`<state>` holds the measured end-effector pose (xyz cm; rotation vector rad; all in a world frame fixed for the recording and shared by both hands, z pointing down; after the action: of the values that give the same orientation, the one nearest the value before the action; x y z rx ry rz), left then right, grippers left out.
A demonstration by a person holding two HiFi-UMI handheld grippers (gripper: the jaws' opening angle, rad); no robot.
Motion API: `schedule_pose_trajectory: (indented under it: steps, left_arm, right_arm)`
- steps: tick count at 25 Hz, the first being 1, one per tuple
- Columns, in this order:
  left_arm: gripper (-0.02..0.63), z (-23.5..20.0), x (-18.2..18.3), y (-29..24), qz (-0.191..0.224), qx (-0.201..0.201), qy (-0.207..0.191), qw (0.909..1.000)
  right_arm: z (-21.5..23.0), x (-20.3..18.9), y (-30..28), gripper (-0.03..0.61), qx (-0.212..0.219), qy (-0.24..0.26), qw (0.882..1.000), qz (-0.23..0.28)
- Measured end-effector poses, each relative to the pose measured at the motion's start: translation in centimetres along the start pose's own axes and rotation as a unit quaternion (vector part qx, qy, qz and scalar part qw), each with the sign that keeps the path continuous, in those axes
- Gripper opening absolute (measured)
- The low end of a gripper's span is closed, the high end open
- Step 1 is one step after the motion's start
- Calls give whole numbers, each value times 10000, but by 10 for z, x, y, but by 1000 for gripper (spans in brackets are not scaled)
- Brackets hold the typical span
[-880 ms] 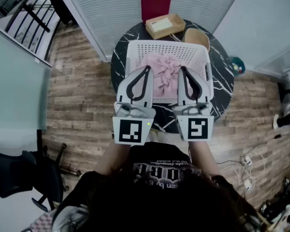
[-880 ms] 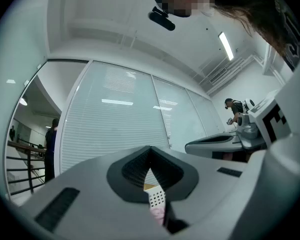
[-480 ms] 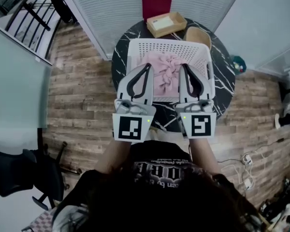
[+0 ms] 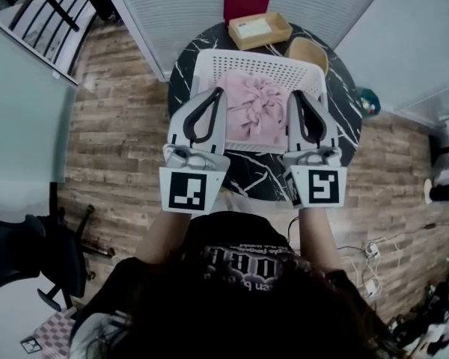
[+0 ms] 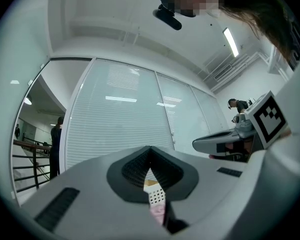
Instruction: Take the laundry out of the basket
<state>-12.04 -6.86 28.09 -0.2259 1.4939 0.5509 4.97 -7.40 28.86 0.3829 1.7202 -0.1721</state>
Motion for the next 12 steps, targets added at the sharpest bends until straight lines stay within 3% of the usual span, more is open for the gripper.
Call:
schedule_pose_trajectory:
  steps: [2,12]
  left_arm:
    - [-1,5,1,-1,16,36,-37,10000]
    - [-2,17,11,-2,48,294,-132,9995]
  right_arm:
    - [5,-2,-2,29,131,134,9997,-180]
    - [21,21,-19,29,737,215,9970,45]
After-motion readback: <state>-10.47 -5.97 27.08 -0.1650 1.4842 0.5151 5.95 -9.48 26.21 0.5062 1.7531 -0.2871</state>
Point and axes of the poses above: the fingertips, and each gripper's own axes: y backward along the fingers, z to its right, x out of its top, the point moved 5 cm from there along y, backward along the fingers, and after that the axes turned 2 degrees about y, right-handed, at the moved point
